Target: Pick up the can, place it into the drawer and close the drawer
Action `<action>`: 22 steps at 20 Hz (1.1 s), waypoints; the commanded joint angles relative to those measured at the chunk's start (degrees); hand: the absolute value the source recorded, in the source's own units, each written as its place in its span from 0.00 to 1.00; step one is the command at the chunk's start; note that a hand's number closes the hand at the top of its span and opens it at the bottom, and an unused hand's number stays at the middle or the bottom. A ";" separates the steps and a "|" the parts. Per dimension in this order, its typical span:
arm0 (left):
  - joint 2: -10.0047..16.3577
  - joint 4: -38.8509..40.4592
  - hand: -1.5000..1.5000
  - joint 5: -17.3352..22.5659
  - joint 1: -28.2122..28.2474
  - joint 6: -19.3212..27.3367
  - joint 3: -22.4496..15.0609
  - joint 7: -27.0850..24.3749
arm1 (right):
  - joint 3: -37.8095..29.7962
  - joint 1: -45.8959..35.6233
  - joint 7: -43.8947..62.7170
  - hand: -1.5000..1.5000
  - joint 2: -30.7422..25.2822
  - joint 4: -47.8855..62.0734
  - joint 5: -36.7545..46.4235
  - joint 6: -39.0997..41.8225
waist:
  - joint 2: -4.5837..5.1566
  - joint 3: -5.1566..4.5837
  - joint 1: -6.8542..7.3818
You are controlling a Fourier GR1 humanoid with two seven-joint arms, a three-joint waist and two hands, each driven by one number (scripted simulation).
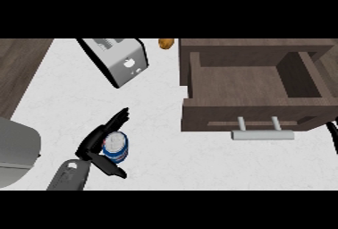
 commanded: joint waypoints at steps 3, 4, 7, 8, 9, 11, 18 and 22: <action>-0.34 0.13 1.00 1.02 -1.96 -2.51 -0.27 0.79 | -1.84 0.12 1.12 0.00 0.09 -0.56 -2.18 0.76 | 0.00 0.00 -0.01; 0.32 0.94 1.00 1.48 -1.08 -3.53 0.12 -0.39 | -4.94 0.20 3.18 0.00 -2.85 -1.83 -6.11 2.98 | 0.00 -0.01 -0.04; -0.59 -9.75 1.00 4.26 3.47 -5.82 -0.74 5.34 | -2.16 0.57 -2.87 0.00 1.25 1.38 -1.31 1.47 | -0.06 0.02 0.25; -2.08 -1.64 1.00 2.52 1.78 -4.70 -1.35 -0.65 | -0.49 1.79 -1.98 0.00 1.51 0.09 0.14 2.07 | 0.03 -0.01 -0.01; -3.83 -0.49 1.00 2.61 -0.73 -3.29 -1.22 0.48 | 3.39 3.51 1.14 0.00 1.52 -3.81 1.04 -1.34 | 0.03 -0.02 -0.15; -3.52 -14.26 1.00 4.26 7.32 -5.25 -3.32 7.91 | -0.79 1.30 -2.42 0.00 1.00 1.40 0.87 1.01 | -0.09 0.03 0.33; -5.13 -9.80 1.00 11.91 2.09 18.44 16.51 10.14 | -1.66 1.92 -0.52 0.00 0.29 -1.36 -1.93 0.25 | 0.08 0.04 1.03; -5.14 -10.95 1.00 12.42 -1.67 21.49 16.56 11.38 | -0.62 0.89 -1.76 0.00 0.93 0.09 -0.96 0.32 | 0.04 0.01 0.09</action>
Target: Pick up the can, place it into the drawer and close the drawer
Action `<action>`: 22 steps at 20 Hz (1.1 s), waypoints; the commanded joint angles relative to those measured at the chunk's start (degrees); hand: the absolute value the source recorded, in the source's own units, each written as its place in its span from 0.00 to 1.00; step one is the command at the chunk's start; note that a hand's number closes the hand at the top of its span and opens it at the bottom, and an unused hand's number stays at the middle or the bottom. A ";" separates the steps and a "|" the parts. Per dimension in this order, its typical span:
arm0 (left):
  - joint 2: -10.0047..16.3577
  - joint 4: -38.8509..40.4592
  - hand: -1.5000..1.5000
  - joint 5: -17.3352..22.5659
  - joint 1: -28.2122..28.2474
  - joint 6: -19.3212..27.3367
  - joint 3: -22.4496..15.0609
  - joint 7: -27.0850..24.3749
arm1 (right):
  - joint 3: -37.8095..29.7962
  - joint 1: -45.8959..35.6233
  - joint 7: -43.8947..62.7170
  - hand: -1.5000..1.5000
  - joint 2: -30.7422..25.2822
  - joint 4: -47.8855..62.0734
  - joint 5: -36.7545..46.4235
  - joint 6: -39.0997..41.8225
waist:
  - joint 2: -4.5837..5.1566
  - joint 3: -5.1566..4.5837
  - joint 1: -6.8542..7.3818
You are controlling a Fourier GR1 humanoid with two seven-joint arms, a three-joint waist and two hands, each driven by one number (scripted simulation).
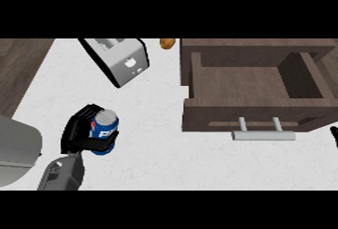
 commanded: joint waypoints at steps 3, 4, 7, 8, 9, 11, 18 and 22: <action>-0.96 -10.70 1.00 3.06 0.64 5.08 -0.29 6.77 | -1.32 2.48 -1.86 0.00 -0.13 -0.32 -2.11 1.71 | -0.09 0.01 -0.27; -2.61 -12.73 1.00 4.00 -0.67 9.62 -5.21 10.64 | -1.17 3.16 -1.87 0.00 -0.03 -1.40 -0.83 1.31 | -0.14 0.02 -0.35; -2.63 -20.90 1.00 2.42 2.92 7.68 -7.08 14.53 | 2.35 2.65 -4.31 0.00 0.40 1.20 2.02 -1.23 | -0.12 0.02 -0.08; -2.64 -18.28 1.00 2.73 -1.44 10.85 -7.89 14.61 | 0.93 8.71 -5.24 0.00 0.40 -2.71 -1.74 1.81 | -0.15 0.02 -0.64; -2.65 -19.72 1.00 2.87 -3.78 12.73 -10.56 18.06 | 1.21 3.04 -2.43 0.00 0.28 -0.68 0.54 1.16 | -0.11 0.02 -0.36; -2.67 -19.30 1.00 1.39 -1.86 13.33 -11.87 14.38 | -4.15 -0.13 -1.53 0.00 -2.72 0.62 -3.68 1.53 | -0.02 0.00 -0.34; -2.69 -25.23 1.00 1.69 -11.87 23.39 -22.47 27.73 | -3.34 2.13 -0.91 0.00 -1.53 -0.82 -3.85 1.43 | -0.07 0.01 -0.71; -2.69 -23.52 1.00 1.61 -20.06 23.91 -20.94 33.75 | 2.48 2.56 2.82 0.00 0.36 -6.81 0.68 -2.37 | -0.03 -0.01 -0.79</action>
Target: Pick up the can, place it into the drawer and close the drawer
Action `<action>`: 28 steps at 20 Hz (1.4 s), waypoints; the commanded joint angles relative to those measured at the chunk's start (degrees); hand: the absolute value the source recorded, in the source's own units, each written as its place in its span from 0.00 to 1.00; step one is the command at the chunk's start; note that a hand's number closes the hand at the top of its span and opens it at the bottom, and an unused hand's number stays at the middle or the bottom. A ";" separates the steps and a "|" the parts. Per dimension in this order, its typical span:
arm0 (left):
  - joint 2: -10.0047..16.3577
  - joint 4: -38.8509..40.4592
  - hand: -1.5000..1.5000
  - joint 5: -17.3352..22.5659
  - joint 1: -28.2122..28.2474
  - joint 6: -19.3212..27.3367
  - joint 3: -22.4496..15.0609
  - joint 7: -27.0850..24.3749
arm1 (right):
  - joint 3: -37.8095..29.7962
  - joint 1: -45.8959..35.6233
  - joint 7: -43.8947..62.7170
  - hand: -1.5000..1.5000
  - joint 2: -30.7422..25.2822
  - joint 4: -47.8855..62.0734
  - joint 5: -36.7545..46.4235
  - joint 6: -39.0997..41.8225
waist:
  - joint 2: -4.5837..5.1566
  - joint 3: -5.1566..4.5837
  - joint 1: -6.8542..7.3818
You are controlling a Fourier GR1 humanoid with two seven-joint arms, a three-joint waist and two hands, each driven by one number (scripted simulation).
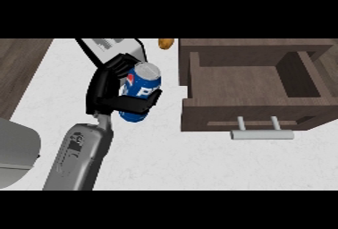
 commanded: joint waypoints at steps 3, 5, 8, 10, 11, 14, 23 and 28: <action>-0.05 4.98 1.00 -0.75 -13.42 8.62 -4.39 7.34 | -1.39 0.38 -1.46 0.00 -0.37 0.73 -0.72 1.51 | 0.10 0.00 -0.66; -0.05 2.82 1.00 -1.96 -14.81 6.59 -4.26 9.75 | -0.75 -0.30 -0.92 0.00 0.11 1.06 1.00 0.70 | 0.03 0.00 -0.17; -0.05 8.86 1.00 -0.14 -23.05 12.20 -7.78 10.28 | -0.02 -3.32 2.71 0.00 -0.18 -0.37 0.14 -1.17 | 0.14 -0.01 -0.65; -0.05 11.29 1.00 0.78 -25.48 14.04 -8.95 9.18 | 1.15 1.13 -4.14 0.00 0.98 2.28 2.17 1.42 | 0.12 0.01 -0.89; -0.05 9.11 1.00 0.56 -23.79 12.53 -8.93 9.60 | -3.83 -3.16 1.52 0.00 -2.59 1.49 -3.85 1.40 | 0.06 -0.01 -0.35; -0.05 16.39 1.00 1.99 -34.12 10.86 -4.31 12.71 | 0.10 -3.23 0.37 0.00 0.31 2.25 1.73 -0.68 | 0.20 0.00 -0.45; -0.05 32.75 1.00 6.39 -44.75 17.30 -7.63 7.93 | 0.84 -3.21 0.64 0.00 0.94 1.19 2.69 -0.95 | 0.38 0.01 -1.24; -0.05 34.43 1.00 12.50 -48.77 21.63 -14.67 9.97 | -5.82 -4.47 -3.07 0.00 -2.86 7.46 -2.14 2.25 | 0.31 0.07 -1.72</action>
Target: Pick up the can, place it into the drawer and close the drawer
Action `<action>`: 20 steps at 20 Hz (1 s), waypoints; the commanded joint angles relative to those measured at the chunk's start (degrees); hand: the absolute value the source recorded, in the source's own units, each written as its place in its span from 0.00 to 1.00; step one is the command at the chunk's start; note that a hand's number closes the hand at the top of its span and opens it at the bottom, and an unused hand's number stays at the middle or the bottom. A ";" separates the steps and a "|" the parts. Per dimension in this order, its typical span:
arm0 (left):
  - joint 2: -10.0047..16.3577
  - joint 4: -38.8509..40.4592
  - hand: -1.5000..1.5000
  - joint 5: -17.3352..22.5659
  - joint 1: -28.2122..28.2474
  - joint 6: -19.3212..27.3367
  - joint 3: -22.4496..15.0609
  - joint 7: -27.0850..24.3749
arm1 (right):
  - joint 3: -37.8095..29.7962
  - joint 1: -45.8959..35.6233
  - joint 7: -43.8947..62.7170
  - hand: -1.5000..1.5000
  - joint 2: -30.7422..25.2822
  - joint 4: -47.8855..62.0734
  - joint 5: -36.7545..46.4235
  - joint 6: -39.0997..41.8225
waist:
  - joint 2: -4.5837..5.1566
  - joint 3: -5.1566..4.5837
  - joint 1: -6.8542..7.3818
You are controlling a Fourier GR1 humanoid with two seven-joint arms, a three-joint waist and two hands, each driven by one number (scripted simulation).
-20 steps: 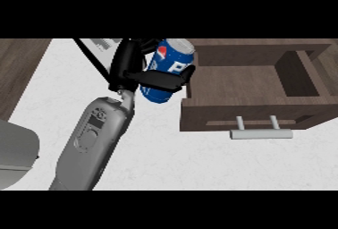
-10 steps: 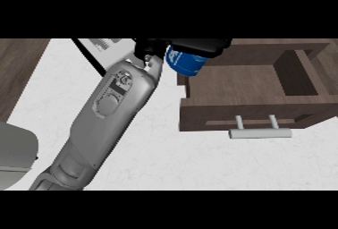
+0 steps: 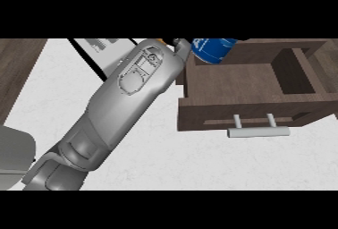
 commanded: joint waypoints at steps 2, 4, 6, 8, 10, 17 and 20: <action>0.00 5.59 1.00 3.10 -5.03 0.16 -1.24 0.11 | 0.81 -2.38 0.23 0.00 0.73 2.29 2.06 -1.51 | -0.03 0.00 0.51; 0.00 8.35 1.00 5.56 -3.98 0.36 -2.04 -4.44 | 1.85 2.17 0.74 0.00 1.11 -3.13 1.17 0.37 | 0.05 0.00 -0.45; 0.00 13.74 1.00 7.32 -8.34 1.00 -3.02 -5.31 | 2.52 -3.02 1.52 0.00 0.34 0.65 2.40 -0.97 | 0.46 0.05 -1.20; 0.00 12.33 1.00 6.55 -7.62 0.89 -3.18 -3.92 | 1.77 -0.65 1.67 0.00 0.86 -0.32 2.51 -1.06 | 0.02 0.00 0.12; 0.00 17.20 1.00 9.29 -11.06 1.60 -5.44 -6.06 | 3.34 -3.26 1.85 0.00 0.90 -0.03 2.93 -1.31 | 0.58 0.07 -1.81; 0.00 21.37 1.00 14.11 -9.43 3.61 -11.02 -9.94 | 3.14 -4.88 2.30 0.00 0.15 0.74 2.39 -1.09 | 0.92 0.11 -3.44; -0.01 23.34 1.00 14.57 -10.81 3.13 -11.44 -11.35 | 3.11 -4.39 1.36 0.00 0.46 1.21 3.50 -1.36 | 0.76 0.08 -2.50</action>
